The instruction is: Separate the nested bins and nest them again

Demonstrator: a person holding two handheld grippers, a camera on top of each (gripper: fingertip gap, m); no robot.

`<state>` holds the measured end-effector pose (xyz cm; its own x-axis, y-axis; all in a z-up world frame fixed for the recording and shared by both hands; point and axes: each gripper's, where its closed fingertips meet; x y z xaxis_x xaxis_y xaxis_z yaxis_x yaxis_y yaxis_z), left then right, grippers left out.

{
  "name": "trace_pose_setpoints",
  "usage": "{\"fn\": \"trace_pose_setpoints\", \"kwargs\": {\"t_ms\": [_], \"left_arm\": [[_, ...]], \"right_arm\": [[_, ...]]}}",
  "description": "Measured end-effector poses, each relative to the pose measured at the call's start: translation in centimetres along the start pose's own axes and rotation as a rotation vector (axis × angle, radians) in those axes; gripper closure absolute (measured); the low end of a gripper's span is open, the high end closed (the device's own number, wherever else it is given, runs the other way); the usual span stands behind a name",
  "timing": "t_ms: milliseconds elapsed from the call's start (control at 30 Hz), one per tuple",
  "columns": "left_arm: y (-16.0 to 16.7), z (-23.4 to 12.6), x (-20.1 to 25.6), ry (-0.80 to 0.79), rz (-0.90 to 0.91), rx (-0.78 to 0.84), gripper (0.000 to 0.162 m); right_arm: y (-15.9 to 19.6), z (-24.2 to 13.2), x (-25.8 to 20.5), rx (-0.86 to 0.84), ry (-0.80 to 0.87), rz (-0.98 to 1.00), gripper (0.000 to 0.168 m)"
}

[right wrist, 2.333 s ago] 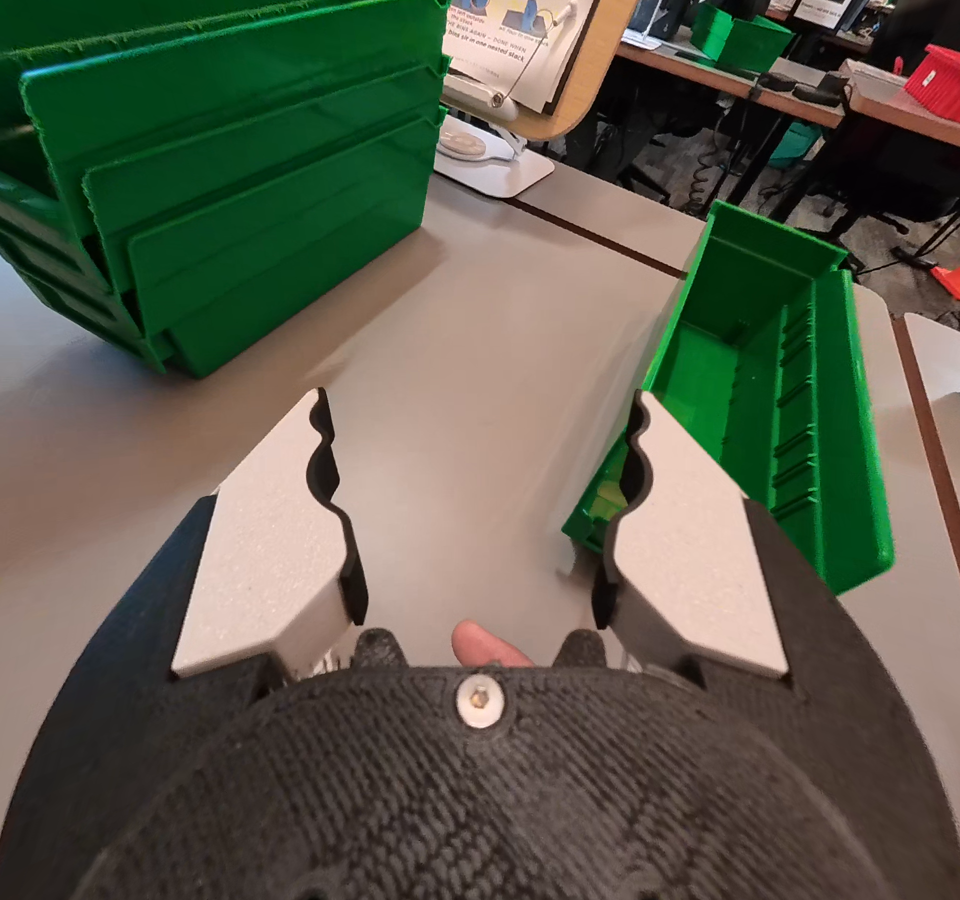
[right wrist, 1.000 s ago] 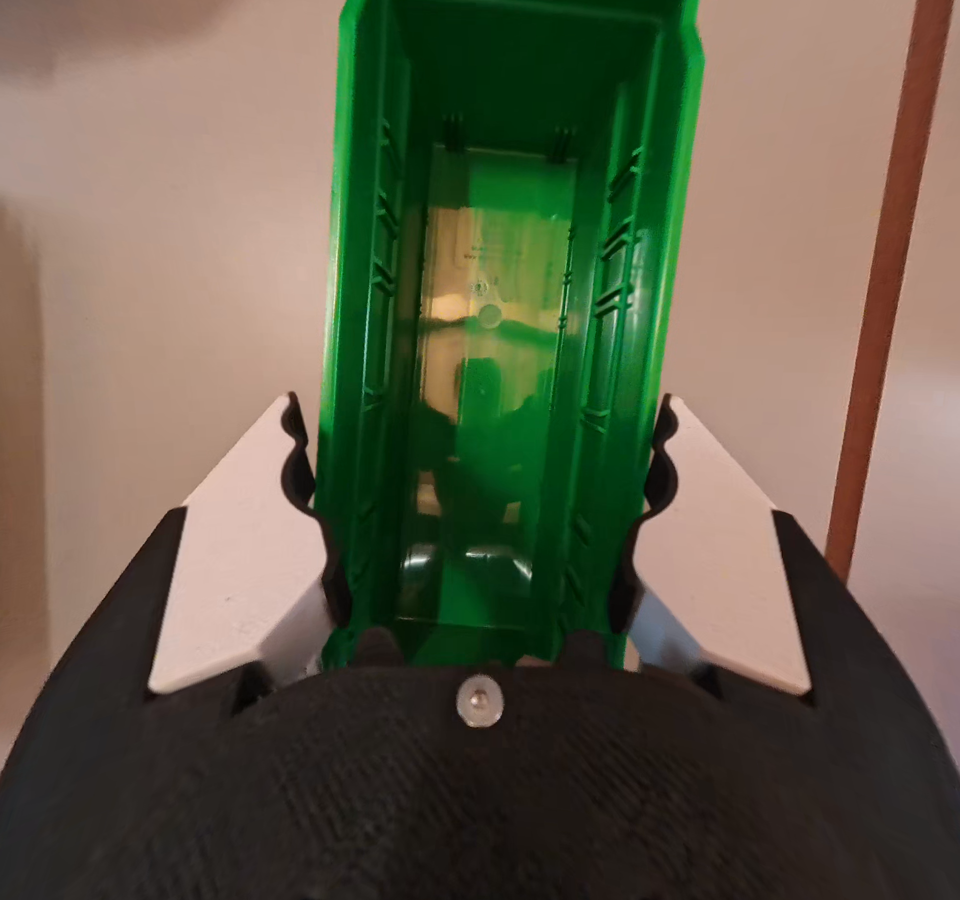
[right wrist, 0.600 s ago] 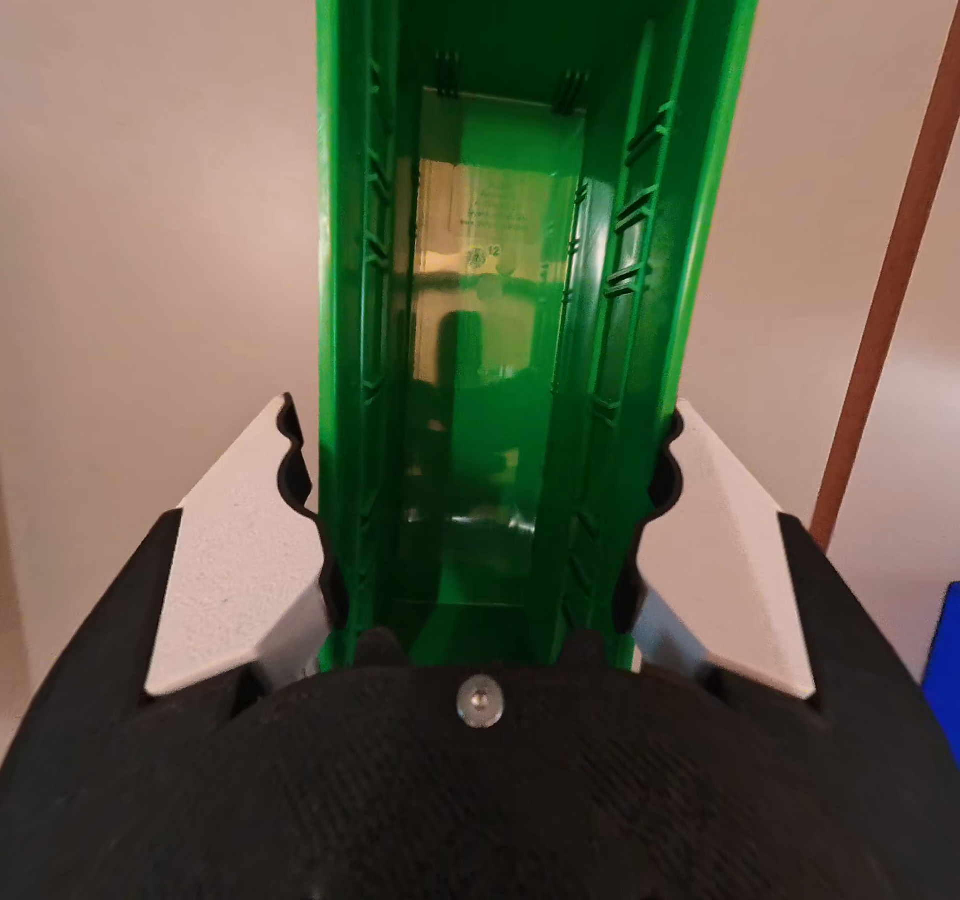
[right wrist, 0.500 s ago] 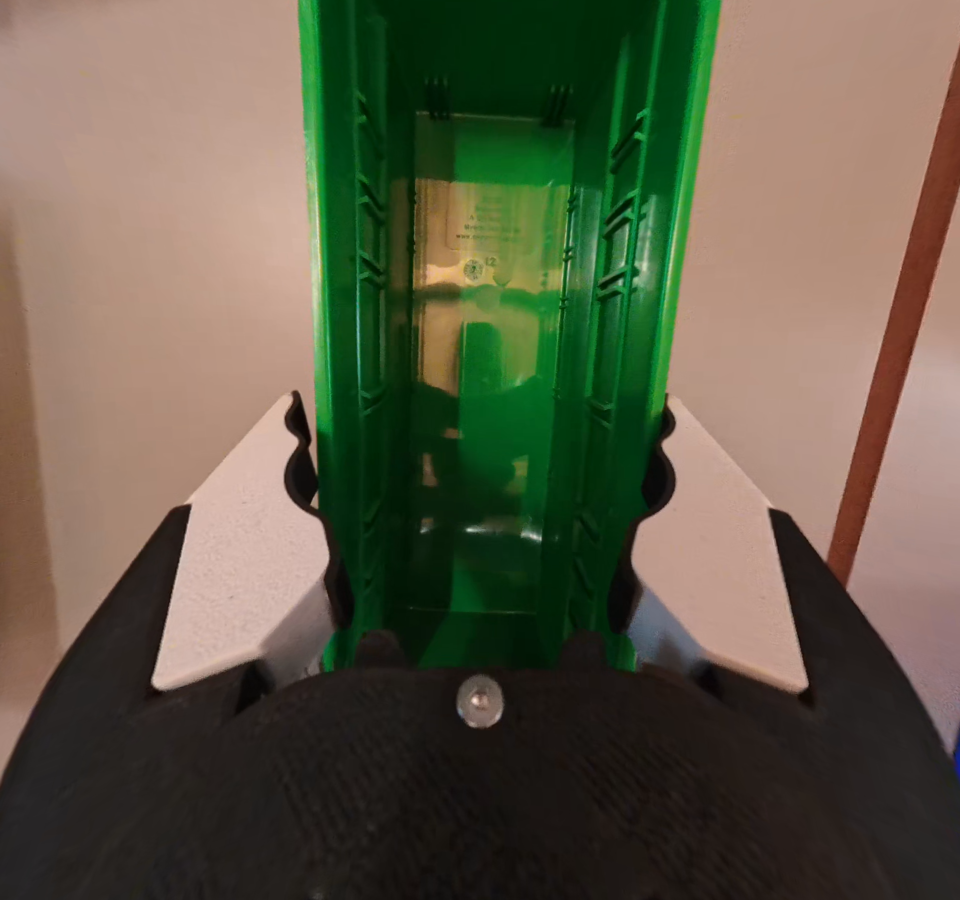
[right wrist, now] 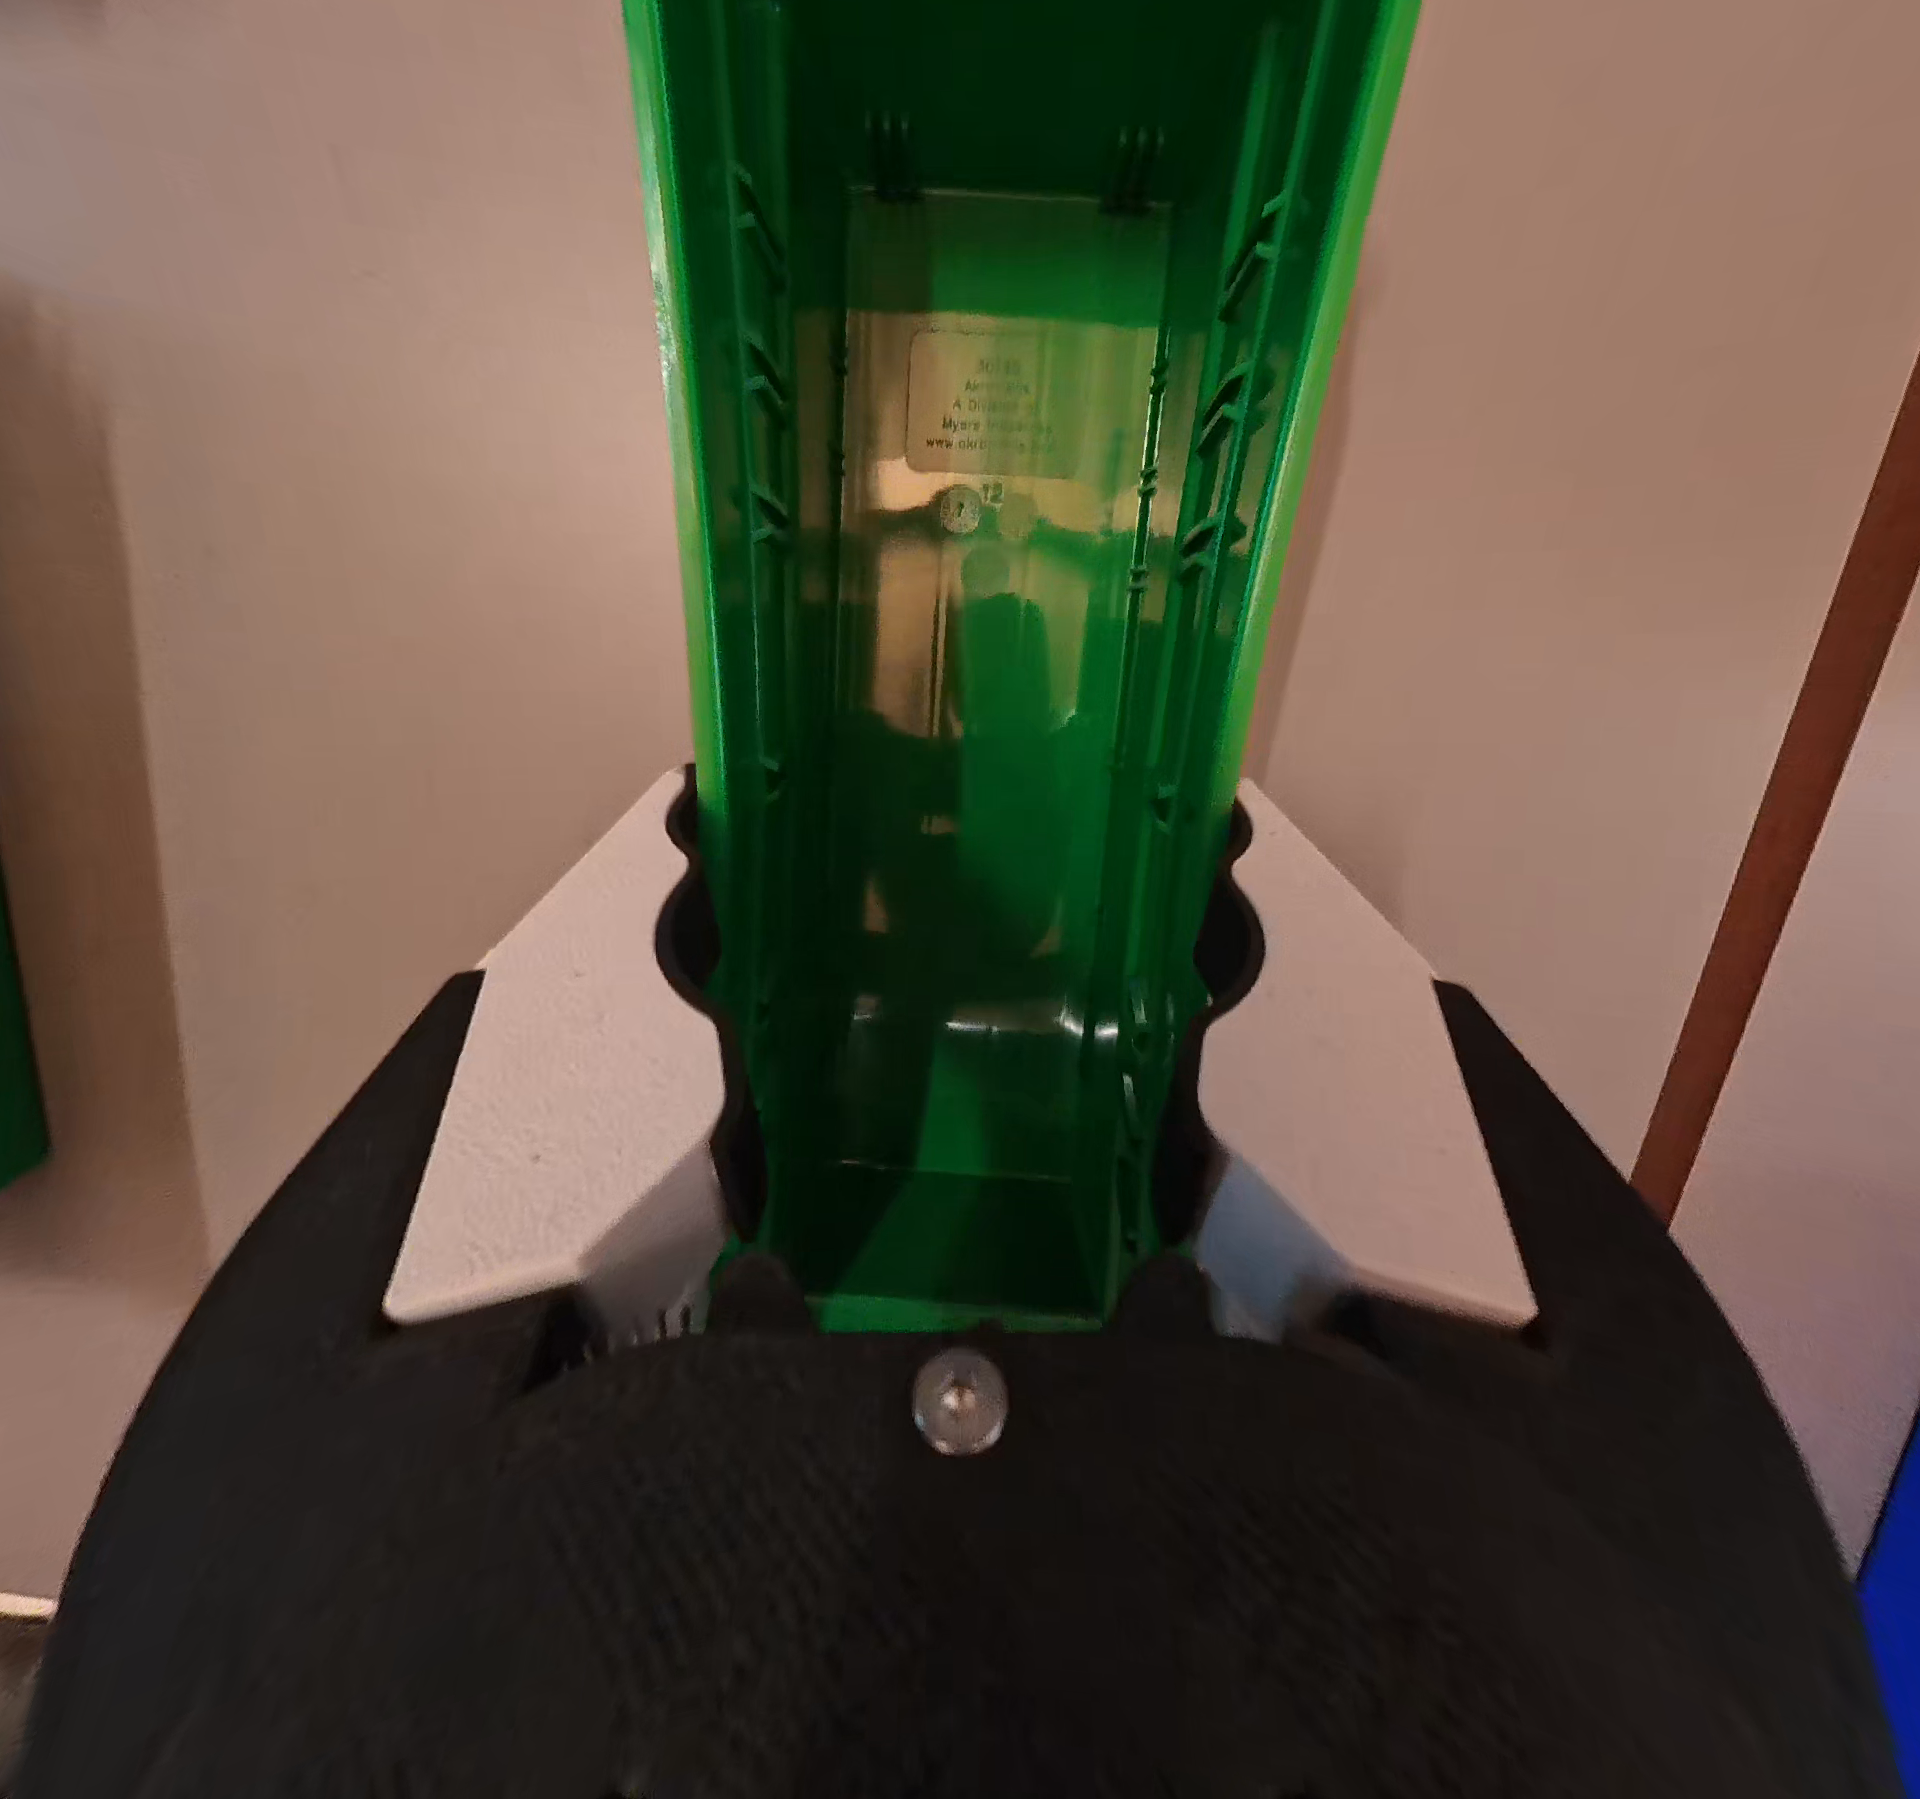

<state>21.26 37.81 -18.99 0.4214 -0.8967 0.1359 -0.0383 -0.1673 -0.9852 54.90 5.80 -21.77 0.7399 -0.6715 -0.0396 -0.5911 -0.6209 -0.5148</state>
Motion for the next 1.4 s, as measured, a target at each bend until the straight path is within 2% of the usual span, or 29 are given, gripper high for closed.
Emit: {"fn": "trace_pose_setpoints", "kwargs": {"t_ms": [233,467,567,733,867,1100,1400], "left_arm": [[0.4,-0.4,-0.2,0.022,0.015,-0.083,0.040],[0.5,-0.4,0.2,0.043,0.043,-0.200,0.040],[0.6,-0.1,0.0,0.044,0.033,-0.217,0.040],[0.2,0.3,-0.4,0.035,0.013,-0.212,0.040],[0.2,0.4,-0.6,0.030,0.001,-0.210,0.040],[0.7,0.1,-0.8,0.029,-0.003,-0.226,0.040],[0.4,-0.4,-1.1,0.034,-0.020,-0.212,0.040]], "right_arm": [[0.5,-1.0,-0.3,-0.024,-0.004,0.005,0.077],[-2.4,-6.2,-4.0,0.065,-0.034,0.026,0.079],[-4.7,-9.3,-7.6,0.141,-0.083,0.039,0.077],[-8.4,-14.9,-16.1,0.233,-0.214,0.040,0.074],[-9.6,-17.9,-22.6,0.236,-0.267,-0.003,0.071],[-7.9,-16.8,-29.5,0.129,-0.344,0.071,0.071],[-8.0,-15.4,-32.7,0.207,-0.356,0.119,0.070]]}}
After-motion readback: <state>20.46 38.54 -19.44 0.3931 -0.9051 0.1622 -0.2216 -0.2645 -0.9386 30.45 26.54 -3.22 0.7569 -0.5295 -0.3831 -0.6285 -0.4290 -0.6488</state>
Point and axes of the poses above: each gripper's, where its closed fingertips meet, z out along the fingers, y out of its underside, x = y × z across the jaws, and after that the axes turned 11 degrees about x, right-handed
